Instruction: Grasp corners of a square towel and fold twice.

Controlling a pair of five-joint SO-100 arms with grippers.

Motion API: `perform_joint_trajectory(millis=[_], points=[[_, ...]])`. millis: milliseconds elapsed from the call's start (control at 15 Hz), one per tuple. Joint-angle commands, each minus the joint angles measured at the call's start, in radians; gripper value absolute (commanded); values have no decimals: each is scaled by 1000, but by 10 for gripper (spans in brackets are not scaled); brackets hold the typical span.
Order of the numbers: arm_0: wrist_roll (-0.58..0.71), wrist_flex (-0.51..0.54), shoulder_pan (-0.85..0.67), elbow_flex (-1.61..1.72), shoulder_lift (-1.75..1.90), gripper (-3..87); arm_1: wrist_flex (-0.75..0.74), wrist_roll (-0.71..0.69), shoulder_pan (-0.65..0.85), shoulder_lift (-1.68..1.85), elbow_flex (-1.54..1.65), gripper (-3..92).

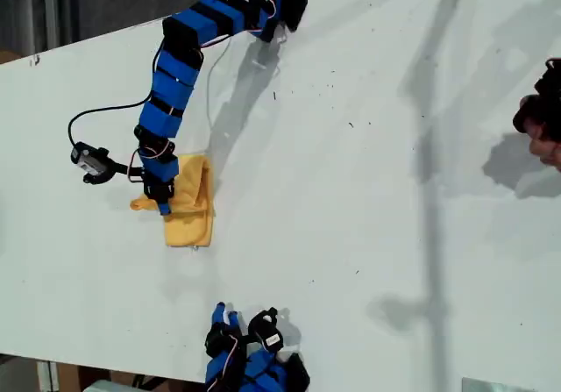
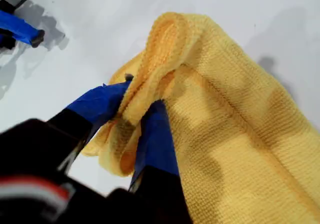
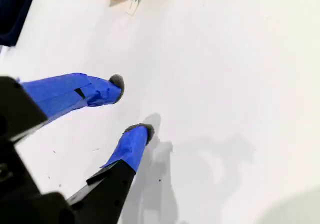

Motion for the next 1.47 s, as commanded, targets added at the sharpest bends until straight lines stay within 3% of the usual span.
perform_joint_trajectory(millis=[0, 333, 533, 733, 933, 1067, 1267, 1333, 1400], points=[[17, -17, 17, 6, 3, 148, -38, -8, 3, 21, -72, 118], [17, -17, 17, 6, 3, 145, -48, -29, -17, 44, -71, 191], [15, -17, 17, 6, 3, 143, -37, -66, -44, 95, -66, 300], [15, -17, 17, 6, 3, 142, 5, -106, -74, 299, 58, 328], [17, -17, 17, 6, 3, 142, 77, -89, -89, 752, 551, 433], [-2, -17, 17, 6, 3, 148, 69, -17, -110, 1094, 960, 449], [81, -17, 20, 6, 3, 151, 21, 110, -146, 1724, 1583, 431], [127, -21, 26, 11, 3, 113, 130, 126, -156, 1930, 1681, 292], [155, -25, 26, 11, 3, 107, 264, 127, -170, 2103, 1715, 84]])
